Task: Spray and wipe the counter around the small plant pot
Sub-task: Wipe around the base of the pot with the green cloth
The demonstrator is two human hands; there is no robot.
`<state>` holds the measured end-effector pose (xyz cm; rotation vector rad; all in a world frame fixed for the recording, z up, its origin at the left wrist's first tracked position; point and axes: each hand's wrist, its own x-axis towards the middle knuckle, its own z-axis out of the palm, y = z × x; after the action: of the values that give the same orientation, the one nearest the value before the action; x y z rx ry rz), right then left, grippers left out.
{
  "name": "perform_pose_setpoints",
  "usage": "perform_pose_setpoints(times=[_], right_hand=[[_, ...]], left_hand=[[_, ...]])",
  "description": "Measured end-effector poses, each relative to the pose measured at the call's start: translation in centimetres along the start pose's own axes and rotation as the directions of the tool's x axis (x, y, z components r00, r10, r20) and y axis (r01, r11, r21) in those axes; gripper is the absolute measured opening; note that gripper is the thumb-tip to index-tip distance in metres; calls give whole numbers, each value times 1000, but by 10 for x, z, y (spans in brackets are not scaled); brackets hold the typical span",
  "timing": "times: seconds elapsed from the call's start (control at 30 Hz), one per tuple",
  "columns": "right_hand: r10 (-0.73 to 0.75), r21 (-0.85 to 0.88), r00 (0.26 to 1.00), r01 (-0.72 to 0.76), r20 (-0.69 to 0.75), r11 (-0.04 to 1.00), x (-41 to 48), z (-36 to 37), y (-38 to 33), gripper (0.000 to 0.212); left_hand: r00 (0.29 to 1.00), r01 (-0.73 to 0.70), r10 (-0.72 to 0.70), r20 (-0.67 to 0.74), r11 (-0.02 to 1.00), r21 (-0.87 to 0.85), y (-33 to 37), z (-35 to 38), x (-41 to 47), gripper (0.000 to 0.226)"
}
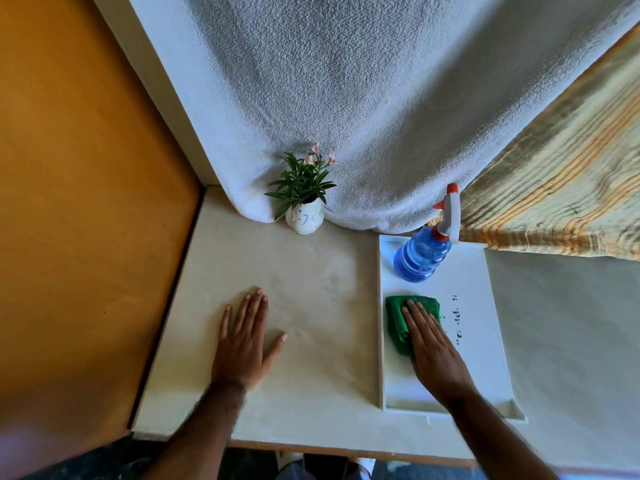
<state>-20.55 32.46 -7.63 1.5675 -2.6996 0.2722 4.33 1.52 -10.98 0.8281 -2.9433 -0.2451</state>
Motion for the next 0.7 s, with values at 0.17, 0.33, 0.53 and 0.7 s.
perform_pose_setpoints(times=[0.17, 0.33, 0.53, 0.7], right_hand=[[214, 111, 977, -214, 11, 971, 7, -2, -12, 85], [149, 212, 984, -126, -95, 969, 26, -36, -44, 80], [-327, 126, 923, 355, -202, 926, 129, -39, -97, 42], [-450, -10, 860, 462, -241, 887, 209, -28, -118, 44]], left_hand=[[1000, 4, -4, 8, 1000, -8, 0, -1, 0, 85], [1000, 6, -6, 1, 1000, -21, 0, 0, 1, 85], [1000, -10, 10, -17, 1000, -3, 0, 1, 0, 84], [999, -6, 7, -38, 1000, 20, 0, 1, -1, 86]])
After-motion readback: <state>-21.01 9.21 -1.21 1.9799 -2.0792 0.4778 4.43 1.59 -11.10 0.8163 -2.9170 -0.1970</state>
